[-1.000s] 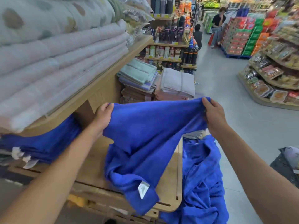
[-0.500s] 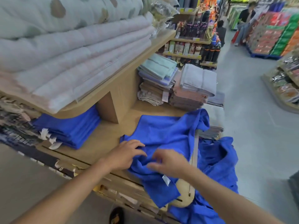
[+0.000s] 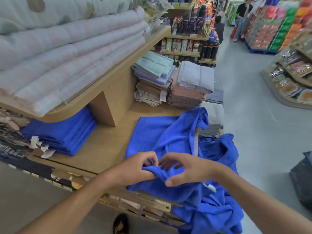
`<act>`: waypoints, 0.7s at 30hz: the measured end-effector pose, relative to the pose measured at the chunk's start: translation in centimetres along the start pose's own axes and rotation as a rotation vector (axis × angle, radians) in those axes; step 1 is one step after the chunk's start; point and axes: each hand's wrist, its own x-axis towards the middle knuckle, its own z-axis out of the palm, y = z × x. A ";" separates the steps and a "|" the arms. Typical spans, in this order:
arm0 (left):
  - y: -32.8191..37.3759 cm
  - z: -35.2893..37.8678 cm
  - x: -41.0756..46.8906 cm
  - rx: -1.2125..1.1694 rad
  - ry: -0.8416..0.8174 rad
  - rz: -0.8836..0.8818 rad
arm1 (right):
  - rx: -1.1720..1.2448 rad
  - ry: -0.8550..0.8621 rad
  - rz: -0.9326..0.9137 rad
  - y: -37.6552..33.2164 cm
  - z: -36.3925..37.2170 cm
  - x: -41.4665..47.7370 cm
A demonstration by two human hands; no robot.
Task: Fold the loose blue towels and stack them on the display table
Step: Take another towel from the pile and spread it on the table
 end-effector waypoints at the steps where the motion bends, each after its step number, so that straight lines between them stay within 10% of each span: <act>1: 0.3 0.3 0.5 -0.089 -0.021 -0.020 | 0.041 0.069 -0.034 -0.1 1.0 0.4; 6: -3.4 -2.2 2.8 -0.550 0.053 -0.330 | 0.319 0.295 0.015 2.2 3.2 0.4; 9: -8.4 -3.8 6.0 -0.057 0.581 -0.511 | 0.550 0.404 0.078 3.9 4.4 0.3; 15: -9.4 -6.4 9.9 0.206 0.627 -0.638 | 0.698 0.533 0.028 4.9 5.8 1.0; 21: -7.3 -8.3 13.8 -0.374 0.707 -0.530 | 0.629 0.526 0.020 5.0 7.1 1.0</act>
